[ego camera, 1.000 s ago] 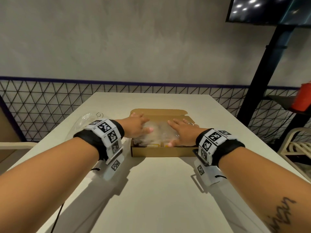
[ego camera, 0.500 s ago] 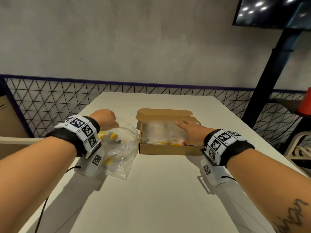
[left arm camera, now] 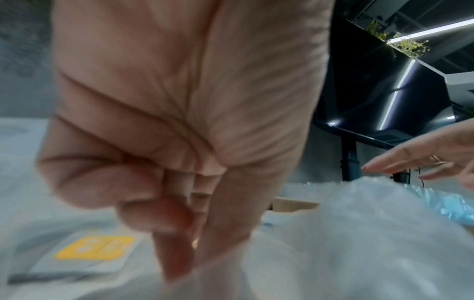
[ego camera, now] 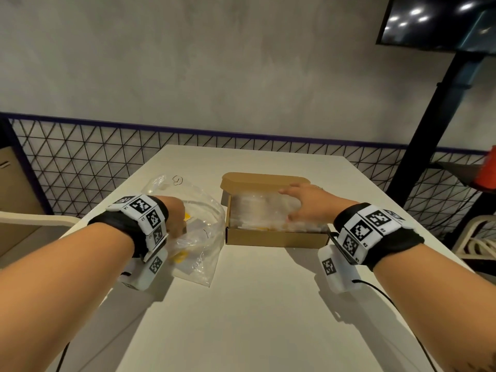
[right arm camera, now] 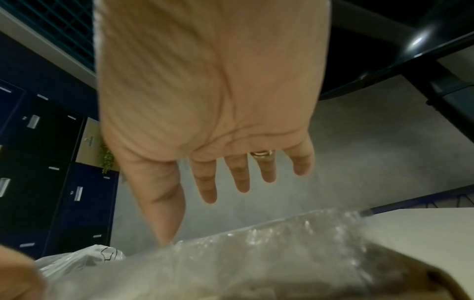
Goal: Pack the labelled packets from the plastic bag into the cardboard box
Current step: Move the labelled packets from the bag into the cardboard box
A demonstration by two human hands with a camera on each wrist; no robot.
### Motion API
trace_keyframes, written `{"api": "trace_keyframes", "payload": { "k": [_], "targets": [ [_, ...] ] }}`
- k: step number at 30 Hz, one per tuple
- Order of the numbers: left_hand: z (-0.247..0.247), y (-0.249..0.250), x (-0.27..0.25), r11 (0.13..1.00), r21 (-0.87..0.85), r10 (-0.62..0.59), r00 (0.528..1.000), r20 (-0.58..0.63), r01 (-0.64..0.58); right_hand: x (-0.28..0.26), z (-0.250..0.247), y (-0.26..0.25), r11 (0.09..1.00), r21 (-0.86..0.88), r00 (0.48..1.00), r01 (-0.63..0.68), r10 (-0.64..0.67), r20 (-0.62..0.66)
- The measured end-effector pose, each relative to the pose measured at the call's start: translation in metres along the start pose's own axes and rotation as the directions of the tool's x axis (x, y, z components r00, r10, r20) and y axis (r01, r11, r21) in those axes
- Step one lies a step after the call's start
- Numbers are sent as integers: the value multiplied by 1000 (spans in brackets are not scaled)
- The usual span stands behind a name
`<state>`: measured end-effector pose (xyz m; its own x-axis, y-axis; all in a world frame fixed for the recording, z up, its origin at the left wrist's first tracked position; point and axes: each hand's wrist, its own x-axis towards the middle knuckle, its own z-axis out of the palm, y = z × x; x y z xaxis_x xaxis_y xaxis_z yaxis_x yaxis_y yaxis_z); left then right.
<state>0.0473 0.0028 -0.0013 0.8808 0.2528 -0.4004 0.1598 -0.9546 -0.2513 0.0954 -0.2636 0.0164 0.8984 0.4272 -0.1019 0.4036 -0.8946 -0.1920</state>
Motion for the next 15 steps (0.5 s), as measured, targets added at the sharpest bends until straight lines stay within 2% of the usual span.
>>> {"api": "trace_keyframes", "payload": {
  "k": [4,7,10,15],
  "targets": [
    [-10,-7,-3,996,-76,43,990,-133,-53,-10,-2,-11,998,17,998,59,-59,-15],
    [-25,-8,-11,961,-239,59,949,-309,-137,-14,-4,-20,992,46,992,114,-112,-54],
    [-41,-6,-21,845,-446,50,874,-484,-295,-16,-7,-32,982,75,979,171,-161,-124],
    [-60,11,-36,696,-508,129,785,-606,-507,-17,-10,-52,956,128,936,263,-221,-276]
  ]
}}
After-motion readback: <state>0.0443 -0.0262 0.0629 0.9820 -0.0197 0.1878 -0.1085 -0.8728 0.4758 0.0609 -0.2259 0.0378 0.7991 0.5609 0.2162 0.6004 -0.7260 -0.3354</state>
